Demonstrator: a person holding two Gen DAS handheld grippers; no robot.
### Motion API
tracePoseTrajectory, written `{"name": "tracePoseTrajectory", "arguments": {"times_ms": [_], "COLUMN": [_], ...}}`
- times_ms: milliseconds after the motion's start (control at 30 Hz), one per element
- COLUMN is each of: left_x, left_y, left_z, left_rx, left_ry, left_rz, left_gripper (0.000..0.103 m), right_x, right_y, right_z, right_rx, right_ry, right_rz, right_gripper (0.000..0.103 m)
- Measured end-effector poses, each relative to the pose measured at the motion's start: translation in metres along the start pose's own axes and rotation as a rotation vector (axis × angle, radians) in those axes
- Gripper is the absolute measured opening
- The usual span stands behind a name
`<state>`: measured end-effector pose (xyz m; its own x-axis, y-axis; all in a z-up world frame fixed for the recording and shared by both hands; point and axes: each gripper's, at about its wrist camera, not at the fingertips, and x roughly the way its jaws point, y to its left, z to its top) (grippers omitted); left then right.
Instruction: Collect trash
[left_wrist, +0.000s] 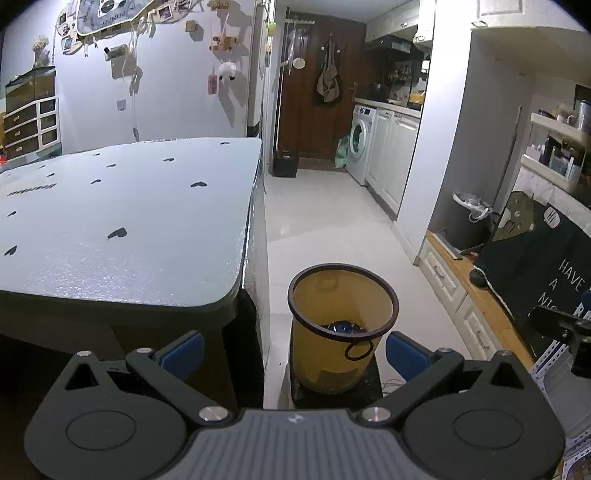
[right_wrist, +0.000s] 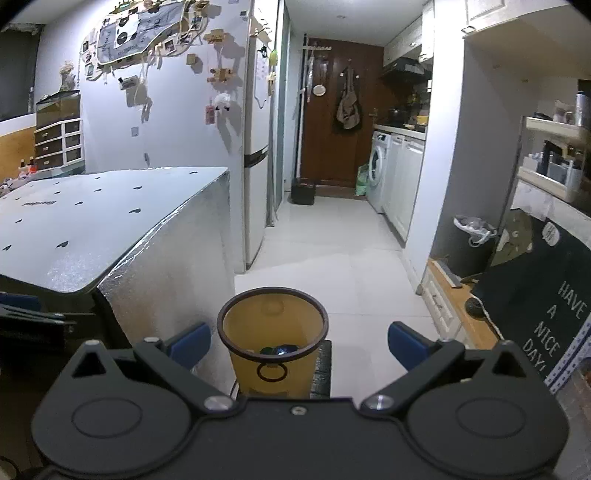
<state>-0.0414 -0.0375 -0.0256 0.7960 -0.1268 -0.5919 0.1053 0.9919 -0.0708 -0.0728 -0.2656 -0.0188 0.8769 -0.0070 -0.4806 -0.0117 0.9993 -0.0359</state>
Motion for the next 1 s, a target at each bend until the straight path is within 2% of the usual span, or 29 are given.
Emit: {"name": "tracePoseTrajectory", "arguments": {"times_ms": [367, 1000], "left_x": [-0.015, -0.023], "left_y": [-0.008, -0.016], "left_z": [-0.006, -0.007], "left_rx": [0.021, 0.045], "left_ry": [-0.023, -0.047], "left_rz": [-0.004, -0.009], "left_gripper": [0.103, 0.103], "right_x": [-0.016, -0.021], "right_y": [-0.005, -0.007], "right_z": [-0.009, -0.014], "right_rx": [0.021, 0.036], "right_ry": [-0.012, -0.001], "right_rz": [-0.054, -0.063], "right_gripper": [0.103, 0.103]}}
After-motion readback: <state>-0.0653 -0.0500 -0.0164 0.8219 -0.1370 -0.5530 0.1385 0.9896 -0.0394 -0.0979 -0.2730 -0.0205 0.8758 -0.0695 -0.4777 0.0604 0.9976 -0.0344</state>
